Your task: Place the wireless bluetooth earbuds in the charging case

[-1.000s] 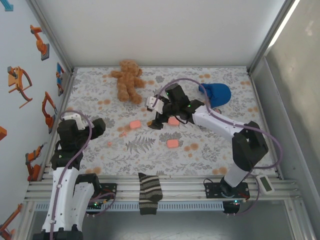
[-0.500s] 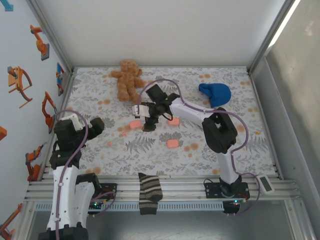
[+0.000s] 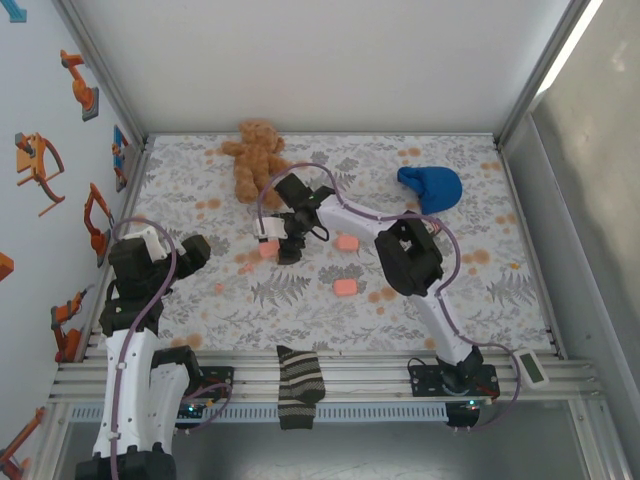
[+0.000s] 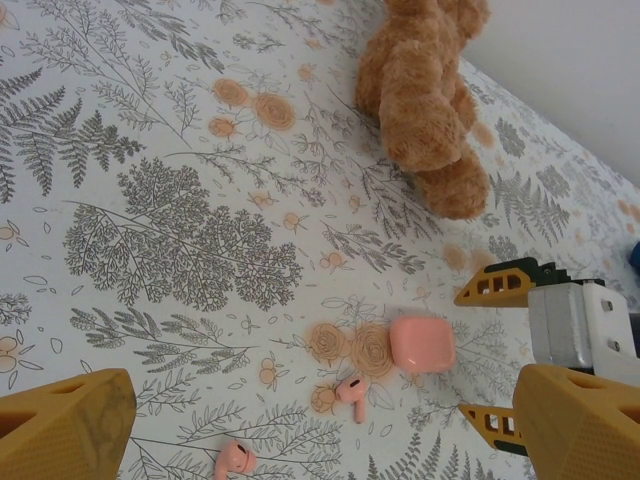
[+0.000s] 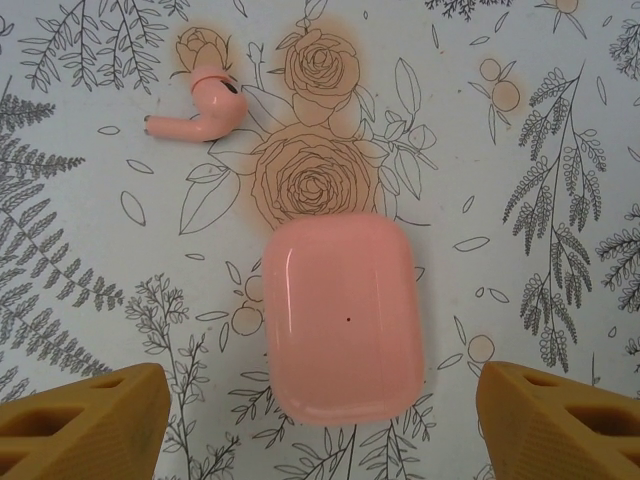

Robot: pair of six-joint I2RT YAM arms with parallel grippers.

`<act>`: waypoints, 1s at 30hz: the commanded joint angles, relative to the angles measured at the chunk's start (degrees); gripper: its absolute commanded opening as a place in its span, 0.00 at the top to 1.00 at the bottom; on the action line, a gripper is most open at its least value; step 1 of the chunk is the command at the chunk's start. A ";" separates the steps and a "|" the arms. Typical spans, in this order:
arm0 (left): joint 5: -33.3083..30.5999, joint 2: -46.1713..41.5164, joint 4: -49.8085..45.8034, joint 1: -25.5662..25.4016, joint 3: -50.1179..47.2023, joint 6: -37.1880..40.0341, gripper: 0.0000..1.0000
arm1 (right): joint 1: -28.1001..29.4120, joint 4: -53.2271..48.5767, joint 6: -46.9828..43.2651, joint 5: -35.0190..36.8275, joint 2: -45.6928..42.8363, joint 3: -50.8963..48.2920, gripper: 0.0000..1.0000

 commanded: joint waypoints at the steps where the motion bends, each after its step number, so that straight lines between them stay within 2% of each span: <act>1: 0.66 -0.39 0.70 0.37 -0.51 -0.62 0.04 | 0.48 -3.29 -0.90 -0.21 1.82 3.33 0.22; 19: 1.16 -0.14 1.74 0.37 -1.13 -0.88 0.04 | 1.32 -7.51 -2.84 0.96 9.04 10.95 0.28; 30: 1.56 -0.05 2.32 0.37 -1.43 -1.30 0.04 | 1.33 -8.06 -2.41 1.97 8.19 10.33 0.50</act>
